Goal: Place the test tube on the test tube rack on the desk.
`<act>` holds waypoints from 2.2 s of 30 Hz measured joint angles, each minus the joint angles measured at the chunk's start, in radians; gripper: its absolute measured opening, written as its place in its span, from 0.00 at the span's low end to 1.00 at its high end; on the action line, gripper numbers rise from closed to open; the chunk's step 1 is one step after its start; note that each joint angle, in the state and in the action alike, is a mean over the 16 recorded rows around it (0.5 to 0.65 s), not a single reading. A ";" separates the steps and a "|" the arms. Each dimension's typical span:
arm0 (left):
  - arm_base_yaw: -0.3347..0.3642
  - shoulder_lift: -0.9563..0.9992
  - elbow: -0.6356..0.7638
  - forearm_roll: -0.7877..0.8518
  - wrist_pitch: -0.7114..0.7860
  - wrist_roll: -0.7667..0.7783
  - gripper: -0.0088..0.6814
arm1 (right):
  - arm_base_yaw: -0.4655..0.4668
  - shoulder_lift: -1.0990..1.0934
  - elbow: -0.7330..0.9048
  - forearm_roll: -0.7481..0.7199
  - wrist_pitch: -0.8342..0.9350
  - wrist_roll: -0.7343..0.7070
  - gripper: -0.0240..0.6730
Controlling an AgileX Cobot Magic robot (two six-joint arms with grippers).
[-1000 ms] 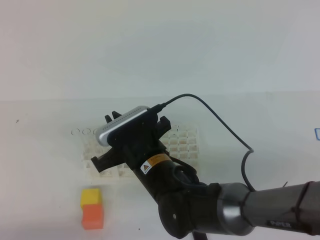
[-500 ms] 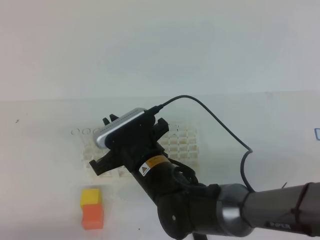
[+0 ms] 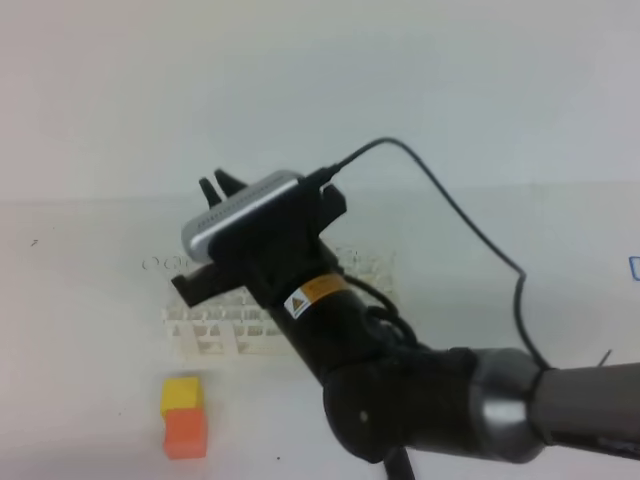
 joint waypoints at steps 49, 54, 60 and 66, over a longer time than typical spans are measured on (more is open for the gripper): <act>0.000 0.002 0.000 0.000 0.000 0.000 0.01 | -0.817 -1.702 0.930 -0.149 0.866 -0.391 0.03; 0.000 0.002 0.000 0.000 0.000 0.000 0.01 | -0.922 -1.808 1.008 -0.108 0.900 -0.391 0.03; -0.001 0.002 0.000 0.000 0.000 0.000 0.01 | -0.963 -1.861 1.064 -0.081 0.928 -0.391 0.03; -0.001 0.002 0.000 0.000 0.000 0.000 0.01 | -0.965 -1.879 1.087 -0.064 0.932 -0.390 0.03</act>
